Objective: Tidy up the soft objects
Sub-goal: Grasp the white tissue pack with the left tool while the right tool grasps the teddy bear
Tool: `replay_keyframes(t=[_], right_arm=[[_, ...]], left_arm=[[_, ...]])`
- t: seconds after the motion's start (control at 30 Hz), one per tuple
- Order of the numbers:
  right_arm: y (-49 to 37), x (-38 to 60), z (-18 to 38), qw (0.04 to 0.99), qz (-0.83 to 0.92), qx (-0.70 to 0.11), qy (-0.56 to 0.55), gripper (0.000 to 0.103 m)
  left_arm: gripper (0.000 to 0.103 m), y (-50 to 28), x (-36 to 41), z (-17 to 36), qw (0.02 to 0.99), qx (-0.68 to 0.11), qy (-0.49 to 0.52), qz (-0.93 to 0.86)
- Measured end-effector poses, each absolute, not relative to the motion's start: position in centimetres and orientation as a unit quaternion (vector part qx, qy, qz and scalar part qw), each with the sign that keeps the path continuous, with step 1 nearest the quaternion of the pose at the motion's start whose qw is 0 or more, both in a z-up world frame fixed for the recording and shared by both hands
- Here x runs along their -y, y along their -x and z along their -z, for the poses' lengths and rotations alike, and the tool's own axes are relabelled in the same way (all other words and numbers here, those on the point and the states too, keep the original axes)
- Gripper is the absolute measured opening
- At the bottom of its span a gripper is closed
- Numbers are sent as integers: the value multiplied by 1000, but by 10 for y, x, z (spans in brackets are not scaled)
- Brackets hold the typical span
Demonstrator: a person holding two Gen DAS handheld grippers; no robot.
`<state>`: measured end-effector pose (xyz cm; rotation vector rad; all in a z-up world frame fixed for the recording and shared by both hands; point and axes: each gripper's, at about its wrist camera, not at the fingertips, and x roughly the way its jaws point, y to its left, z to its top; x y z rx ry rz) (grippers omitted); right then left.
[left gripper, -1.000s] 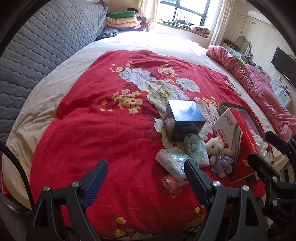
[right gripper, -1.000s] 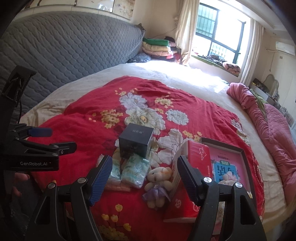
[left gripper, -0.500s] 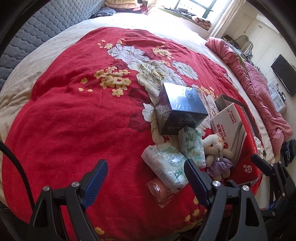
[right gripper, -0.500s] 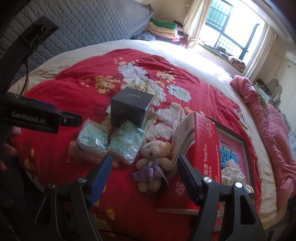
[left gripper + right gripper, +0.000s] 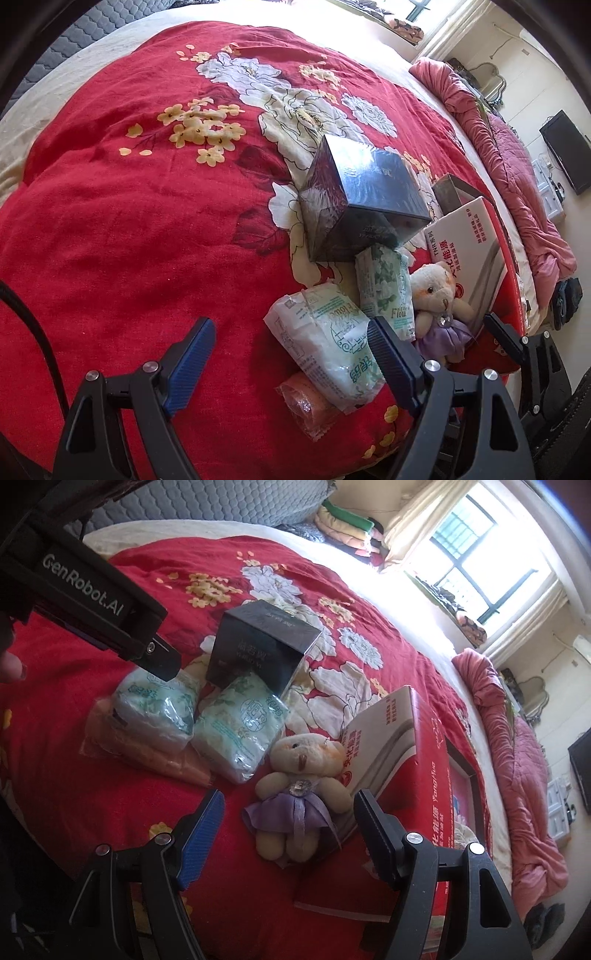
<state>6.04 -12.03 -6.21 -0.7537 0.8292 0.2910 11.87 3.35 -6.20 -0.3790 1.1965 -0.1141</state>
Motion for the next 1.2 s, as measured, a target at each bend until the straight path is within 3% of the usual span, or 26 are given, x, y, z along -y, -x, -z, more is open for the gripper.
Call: replay_keyframes(t=[0.73, 0.83, 0.9, 1.03, 1.2], right_arm=[[-87, 110, 112, 786, -102, -346, 503, 72], [-96, 108, 115, 782, -104, -356, 501, 66], [-101, 108, 116, 782, -106, -362, 496, 64], [-107, 108, 116, 783, -104, -364, 494, 55], [-105, 110, 109, 791, -111, -364, 479, 47]], left_arm=[[83, -139, -30, 87, 788, -575, 196, 95], [81, -142, -27, 87, 790, -577, 184, 98], [77, -144, -26, 87, 792, -574, 182, 100], [57, -143, -29, 89, 793, -566, 202, 105], [47, -140, -37, 91, 790, -558, 225, 115]])
